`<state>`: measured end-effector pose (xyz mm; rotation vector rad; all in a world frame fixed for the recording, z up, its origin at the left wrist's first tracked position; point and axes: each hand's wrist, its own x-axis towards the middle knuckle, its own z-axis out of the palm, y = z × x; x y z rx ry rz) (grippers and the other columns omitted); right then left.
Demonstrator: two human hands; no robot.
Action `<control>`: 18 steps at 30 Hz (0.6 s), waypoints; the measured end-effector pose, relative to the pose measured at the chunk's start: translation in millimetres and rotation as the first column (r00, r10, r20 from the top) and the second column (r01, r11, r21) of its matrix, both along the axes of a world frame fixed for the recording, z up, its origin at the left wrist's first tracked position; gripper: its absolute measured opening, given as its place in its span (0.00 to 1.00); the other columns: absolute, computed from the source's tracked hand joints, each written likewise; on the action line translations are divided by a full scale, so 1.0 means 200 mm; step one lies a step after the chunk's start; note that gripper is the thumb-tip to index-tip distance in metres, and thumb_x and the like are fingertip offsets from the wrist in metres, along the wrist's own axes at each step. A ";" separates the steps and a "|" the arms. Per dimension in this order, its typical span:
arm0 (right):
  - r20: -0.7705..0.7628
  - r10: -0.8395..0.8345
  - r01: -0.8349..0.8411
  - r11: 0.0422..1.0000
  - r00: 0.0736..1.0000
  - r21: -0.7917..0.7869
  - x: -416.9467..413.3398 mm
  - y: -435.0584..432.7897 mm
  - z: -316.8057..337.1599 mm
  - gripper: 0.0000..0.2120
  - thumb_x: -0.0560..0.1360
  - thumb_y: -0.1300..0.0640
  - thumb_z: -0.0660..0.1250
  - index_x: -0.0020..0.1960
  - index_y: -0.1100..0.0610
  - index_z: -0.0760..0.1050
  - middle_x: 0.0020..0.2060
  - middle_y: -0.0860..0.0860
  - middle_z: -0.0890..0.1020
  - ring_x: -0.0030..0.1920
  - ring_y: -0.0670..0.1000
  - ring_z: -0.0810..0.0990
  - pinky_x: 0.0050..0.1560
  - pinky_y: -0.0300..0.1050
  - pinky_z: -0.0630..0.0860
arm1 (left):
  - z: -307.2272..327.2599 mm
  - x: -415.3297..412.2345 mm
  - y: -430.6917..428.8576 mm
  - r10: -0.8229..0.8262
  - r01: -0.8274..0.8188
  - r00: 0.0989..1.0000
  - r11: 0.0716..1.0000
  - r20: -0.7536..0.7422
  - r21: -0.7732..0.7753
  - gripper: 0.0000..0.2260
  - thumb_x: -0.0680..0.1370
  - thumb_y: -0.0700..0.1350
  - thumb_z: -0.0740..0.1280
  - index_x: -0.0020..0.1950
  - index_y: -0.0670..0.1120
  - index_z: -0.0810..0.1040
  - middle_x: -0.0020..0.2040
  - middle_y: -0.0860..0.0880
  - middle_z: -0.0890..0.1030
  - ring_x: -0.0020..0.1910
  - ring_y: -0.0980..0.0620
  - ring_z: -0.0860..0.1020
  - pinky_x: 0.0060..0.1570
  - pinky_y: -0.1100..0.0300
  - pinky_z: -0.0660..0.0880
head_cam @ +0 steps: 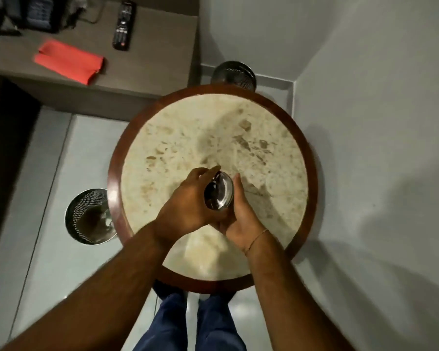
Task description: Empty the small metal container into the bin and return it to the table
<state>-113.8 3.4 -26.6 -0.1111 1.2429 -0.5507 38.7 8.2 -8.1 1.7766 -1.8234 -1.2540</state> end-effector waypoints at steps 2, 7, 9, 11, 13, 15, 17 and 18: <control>-0.071 -0.085 0.083 0.996 0.994 -0.024 -0.26 0.01 -0.07 0.34 0.79 0.27 0.59 0.67 0.52 0.83 0.58 0.54 0.90 0.58 0.52 0.88 0.65 0.51 0.83 | -0.04 -0.27 -0.07 -0.146 0.147 0.986 0.989 0.082 -0.008 0.48 0.67 0.58 0.82 0.83 0.48 0.64 0.75 0.48 0.71 0.68 0.49 0.76 0.61 0.63 0.74; -0.501 -0.093 -0.007 0.981 0.860 -0.194 -0.32 -0.03 -0.11 0.23 0.83 0.38 0.63 0.62 0.55 0.83 0.63 0.58 0.87 0.57 0.54 0.85 0.56 0.51 0.81 | -0.16 -0.34 -0.11 -0.172 0.183 0.939 0.983 0.299 -0.010 0.48 0.65 0.57 0.79 0.81 0.46 0.66 0.75 0.41 0.71 0.68 0.33 0.74 0.62 0.42 0.78; -0.619 -0.124 -0.079 0.954 0.775 -0.289 -0.36 -0.01 -0.11 0.18 0.84 0.45 0.65 0.67 0.56 0.80 0.66 0.55 0.84 0.65 0.54 0.82 0.60 0.46 0.75 | -0.23 -0.37 -0.09 -0.217 0.239 0.898 0.971 0.382 -0.008 0.46 0.64 0.56 0.79 0.80 0.46 0.68 0.72 0.40 0.73 0.63 0.31 0.75 0.58 0.39 0.79; -0.681 -0.122 -0.158 0.929 0.722 -0.334 -0.39 0.03 -0.12 0.17 0.84 0.48 0.66 0.68 0.55 0.79 0.68 0.52 0.82 0.68 0.51 0.79 0.62 0.42 0.72 | -0.28 -0.39 -0.07 -0.250 0.286 0.856 0.958 0.452 -0.011 0.45 0.63 0.56 0.77 0.79 0.47 0.68 0.70 0.39 0.73 0.62 0.31 0.76 0.57 0.38 0.77; -0.736 -0.126 -0.218 0.910 0.665 -0.352 -0.40 0.04 -0.14 0.16 0.84 0.49 0.66 0.69 0.54 0.79 0.69 0.52 0.80 0.69 0.49 0.77 0.64 0.41 0.70 | -0.31 -0.39 -0.08 -0.239 0.297 0.836 0.954 0.494 -0.040 0.45 0.63 0.55 0.76 0.78 0.47 0.69 0.70 0.39 0.73 0.62 0.31 0.75 0.58 0.37 0.75; -0.774 -0.143 -0.252 0.895 0.617 -0.367 -0.41 0.04 -0.15 0.16 0.84 0.50 0.66 0.69 0.55 0.79 0.70 0.52 0.80 0.68 0.47 0.76 0.64 0.39 0.69 | -0.32 -0.40 -0.07 -0.226 0.284 0.826 0.958 0.517 -0.035 0.44 0.64 0.56 0.75 0.79 0.48 0.68 0.71 0.40 0.73 0.64 0.32 0.74 0.60 0.36 0.72; -0.794 -0.151 -0.290 0.878 0.589 -0.382 -0.41 0.04 -0.18 0.16 0.84 0.51 0.66 0.69 0.56 0.79 0.69 0.53 0.80 0.68 0.49 0.76 0.67 0.43 0.72 | -0.33 -0.40 -0.06 -0.232 0.287 0.807 0.958 0.544 -0.017 0.45 0.65 0.59 0.73 0.81 0.49 0.65 0.72 0.41 0.72 0.69 0.33 0.71 0.65 0.34 0.69; -0.810 -0.155 -0.317 0.866 0.566 -0.387 -0.41 0.04 -0.19 0.17 0.84 0.50 0.66 0.69 0.56 0.79 0.68 0.54 0.80 0.68 0.51 0.77 0.70 0.49 0.74 | -0.33 -0.40 -0.06 -0.237 0.293 0.803 0.956 0.546 -0.016 0.46 0.66 0.60 0.72 0.82 0.50 0.62 0.74 0.41 0.71 0.72 0.34 0.69 0.67 0.33 0.67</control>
